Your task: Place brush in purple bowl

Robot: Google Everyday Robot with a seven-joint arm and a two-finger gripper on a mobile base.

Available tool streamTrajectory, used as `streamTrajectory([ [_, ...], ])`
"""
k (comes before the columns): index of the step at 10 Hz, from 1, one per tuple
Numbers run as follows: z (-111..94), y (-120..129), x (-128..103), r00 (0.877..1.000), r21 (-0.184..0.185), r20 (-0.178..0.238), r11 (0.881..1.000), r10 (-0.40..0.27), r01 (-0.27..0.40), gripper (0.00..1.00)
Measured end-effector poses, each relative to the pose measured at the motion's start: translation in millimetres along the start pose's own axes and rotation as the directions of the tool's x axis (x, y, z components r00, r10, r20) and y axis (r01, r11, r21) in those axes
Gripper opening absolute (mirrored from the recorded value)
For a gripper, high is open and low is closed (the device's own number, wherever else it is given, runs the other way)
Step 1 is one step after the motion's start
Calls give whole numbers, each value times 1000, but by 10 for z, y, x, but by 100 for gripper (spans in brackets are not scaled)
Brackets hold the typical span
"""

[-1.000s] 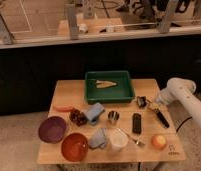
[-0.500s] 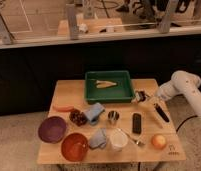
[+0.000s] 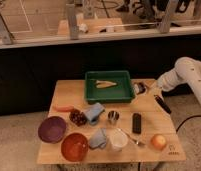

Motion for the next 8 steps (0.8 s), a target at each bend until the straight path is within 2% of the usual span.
streamTrajectory([
  [1, -95, 90, -217, 998, -3, 9, 998, -61, 61, 0],
  [3, -246, 394, -679, 982, -10, 32, 982, -186, 187, 0],
  [4, -263, 558, -894, 969, -18, 43, 969, -244, 245, 0],
  [6, -229, 866, -1323, 932, -46, 72, 932, -355, 359, 0],
  [7, -226, 895, -1343, 928, -50, 74, 928, -365, 369, 0],
  [8, -237, 890, -1325, 929, -49, 73, 929, -362, 366, 0],
])
